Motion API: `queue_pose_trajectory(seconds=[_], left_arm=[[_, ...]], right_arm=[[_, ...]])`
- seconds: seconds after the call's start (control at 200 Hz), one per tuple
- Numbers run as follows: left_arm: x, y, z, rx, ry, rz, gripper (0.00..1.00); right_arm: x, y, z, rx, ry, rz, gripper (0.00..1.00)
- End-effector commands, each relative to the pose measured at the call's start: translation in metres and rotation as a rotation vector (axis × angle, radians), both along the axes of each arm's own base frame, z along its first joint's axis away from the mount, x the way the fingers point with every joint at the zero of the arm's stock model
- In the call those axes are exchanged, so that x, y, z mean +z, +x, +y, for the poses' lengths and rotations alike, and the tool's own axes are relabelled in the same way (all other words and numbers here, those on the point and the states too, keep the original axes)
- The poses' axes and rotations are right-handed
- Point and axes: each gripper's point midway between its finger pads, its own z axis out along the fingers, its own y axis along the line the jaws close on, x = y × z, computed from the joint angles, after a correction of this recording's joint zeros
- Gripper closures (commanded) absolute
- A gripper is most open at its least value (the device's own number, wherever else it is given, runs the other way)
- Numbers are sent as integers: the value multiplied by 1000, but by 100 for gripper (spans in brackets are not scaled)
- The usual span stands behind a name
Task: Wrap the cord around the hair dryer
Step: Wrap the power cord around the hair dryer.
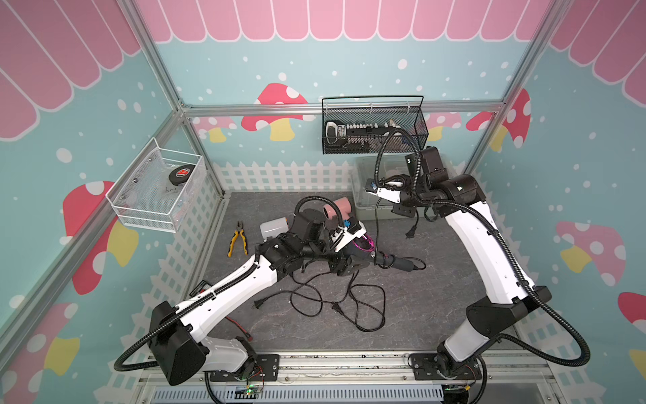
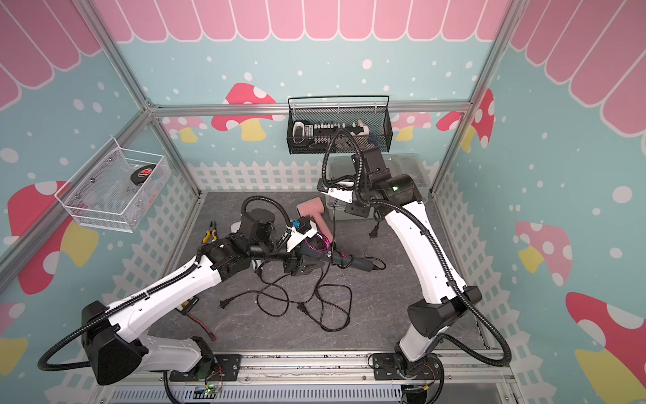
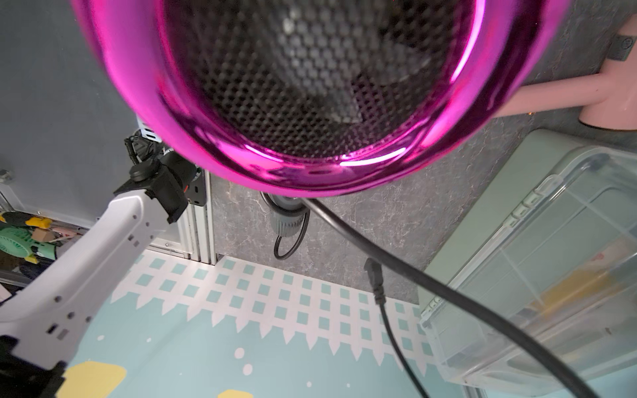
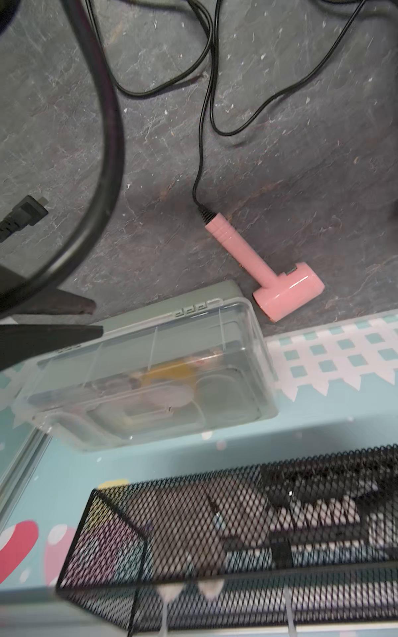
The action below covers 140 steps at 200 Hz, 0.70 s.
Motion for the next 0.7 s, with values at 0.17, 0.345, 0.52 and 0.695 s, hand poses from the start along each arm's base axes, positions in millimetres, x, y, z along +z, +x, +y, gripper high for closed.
queue_pose_trajectory(seconds=[0.17, 0.345, 0.52, 0.695], left_arm=[[53, -30, 4, -114, -139, -106, 100], [77, -33, 8, -131, -232, -106, 100], [101, -18, 16, -94, -354, -97, 100], [110, -1, 23, -51, -442, -75, 100]], right_arm=[[-49, -7, 27, 145, 324, 270, 100], [-75, -13, 32, 161, 502, 418, 100], [-93, -17, 38, 166, 659, 515, 100], [-101, -17, 40, 161, 798, 581, 100]])
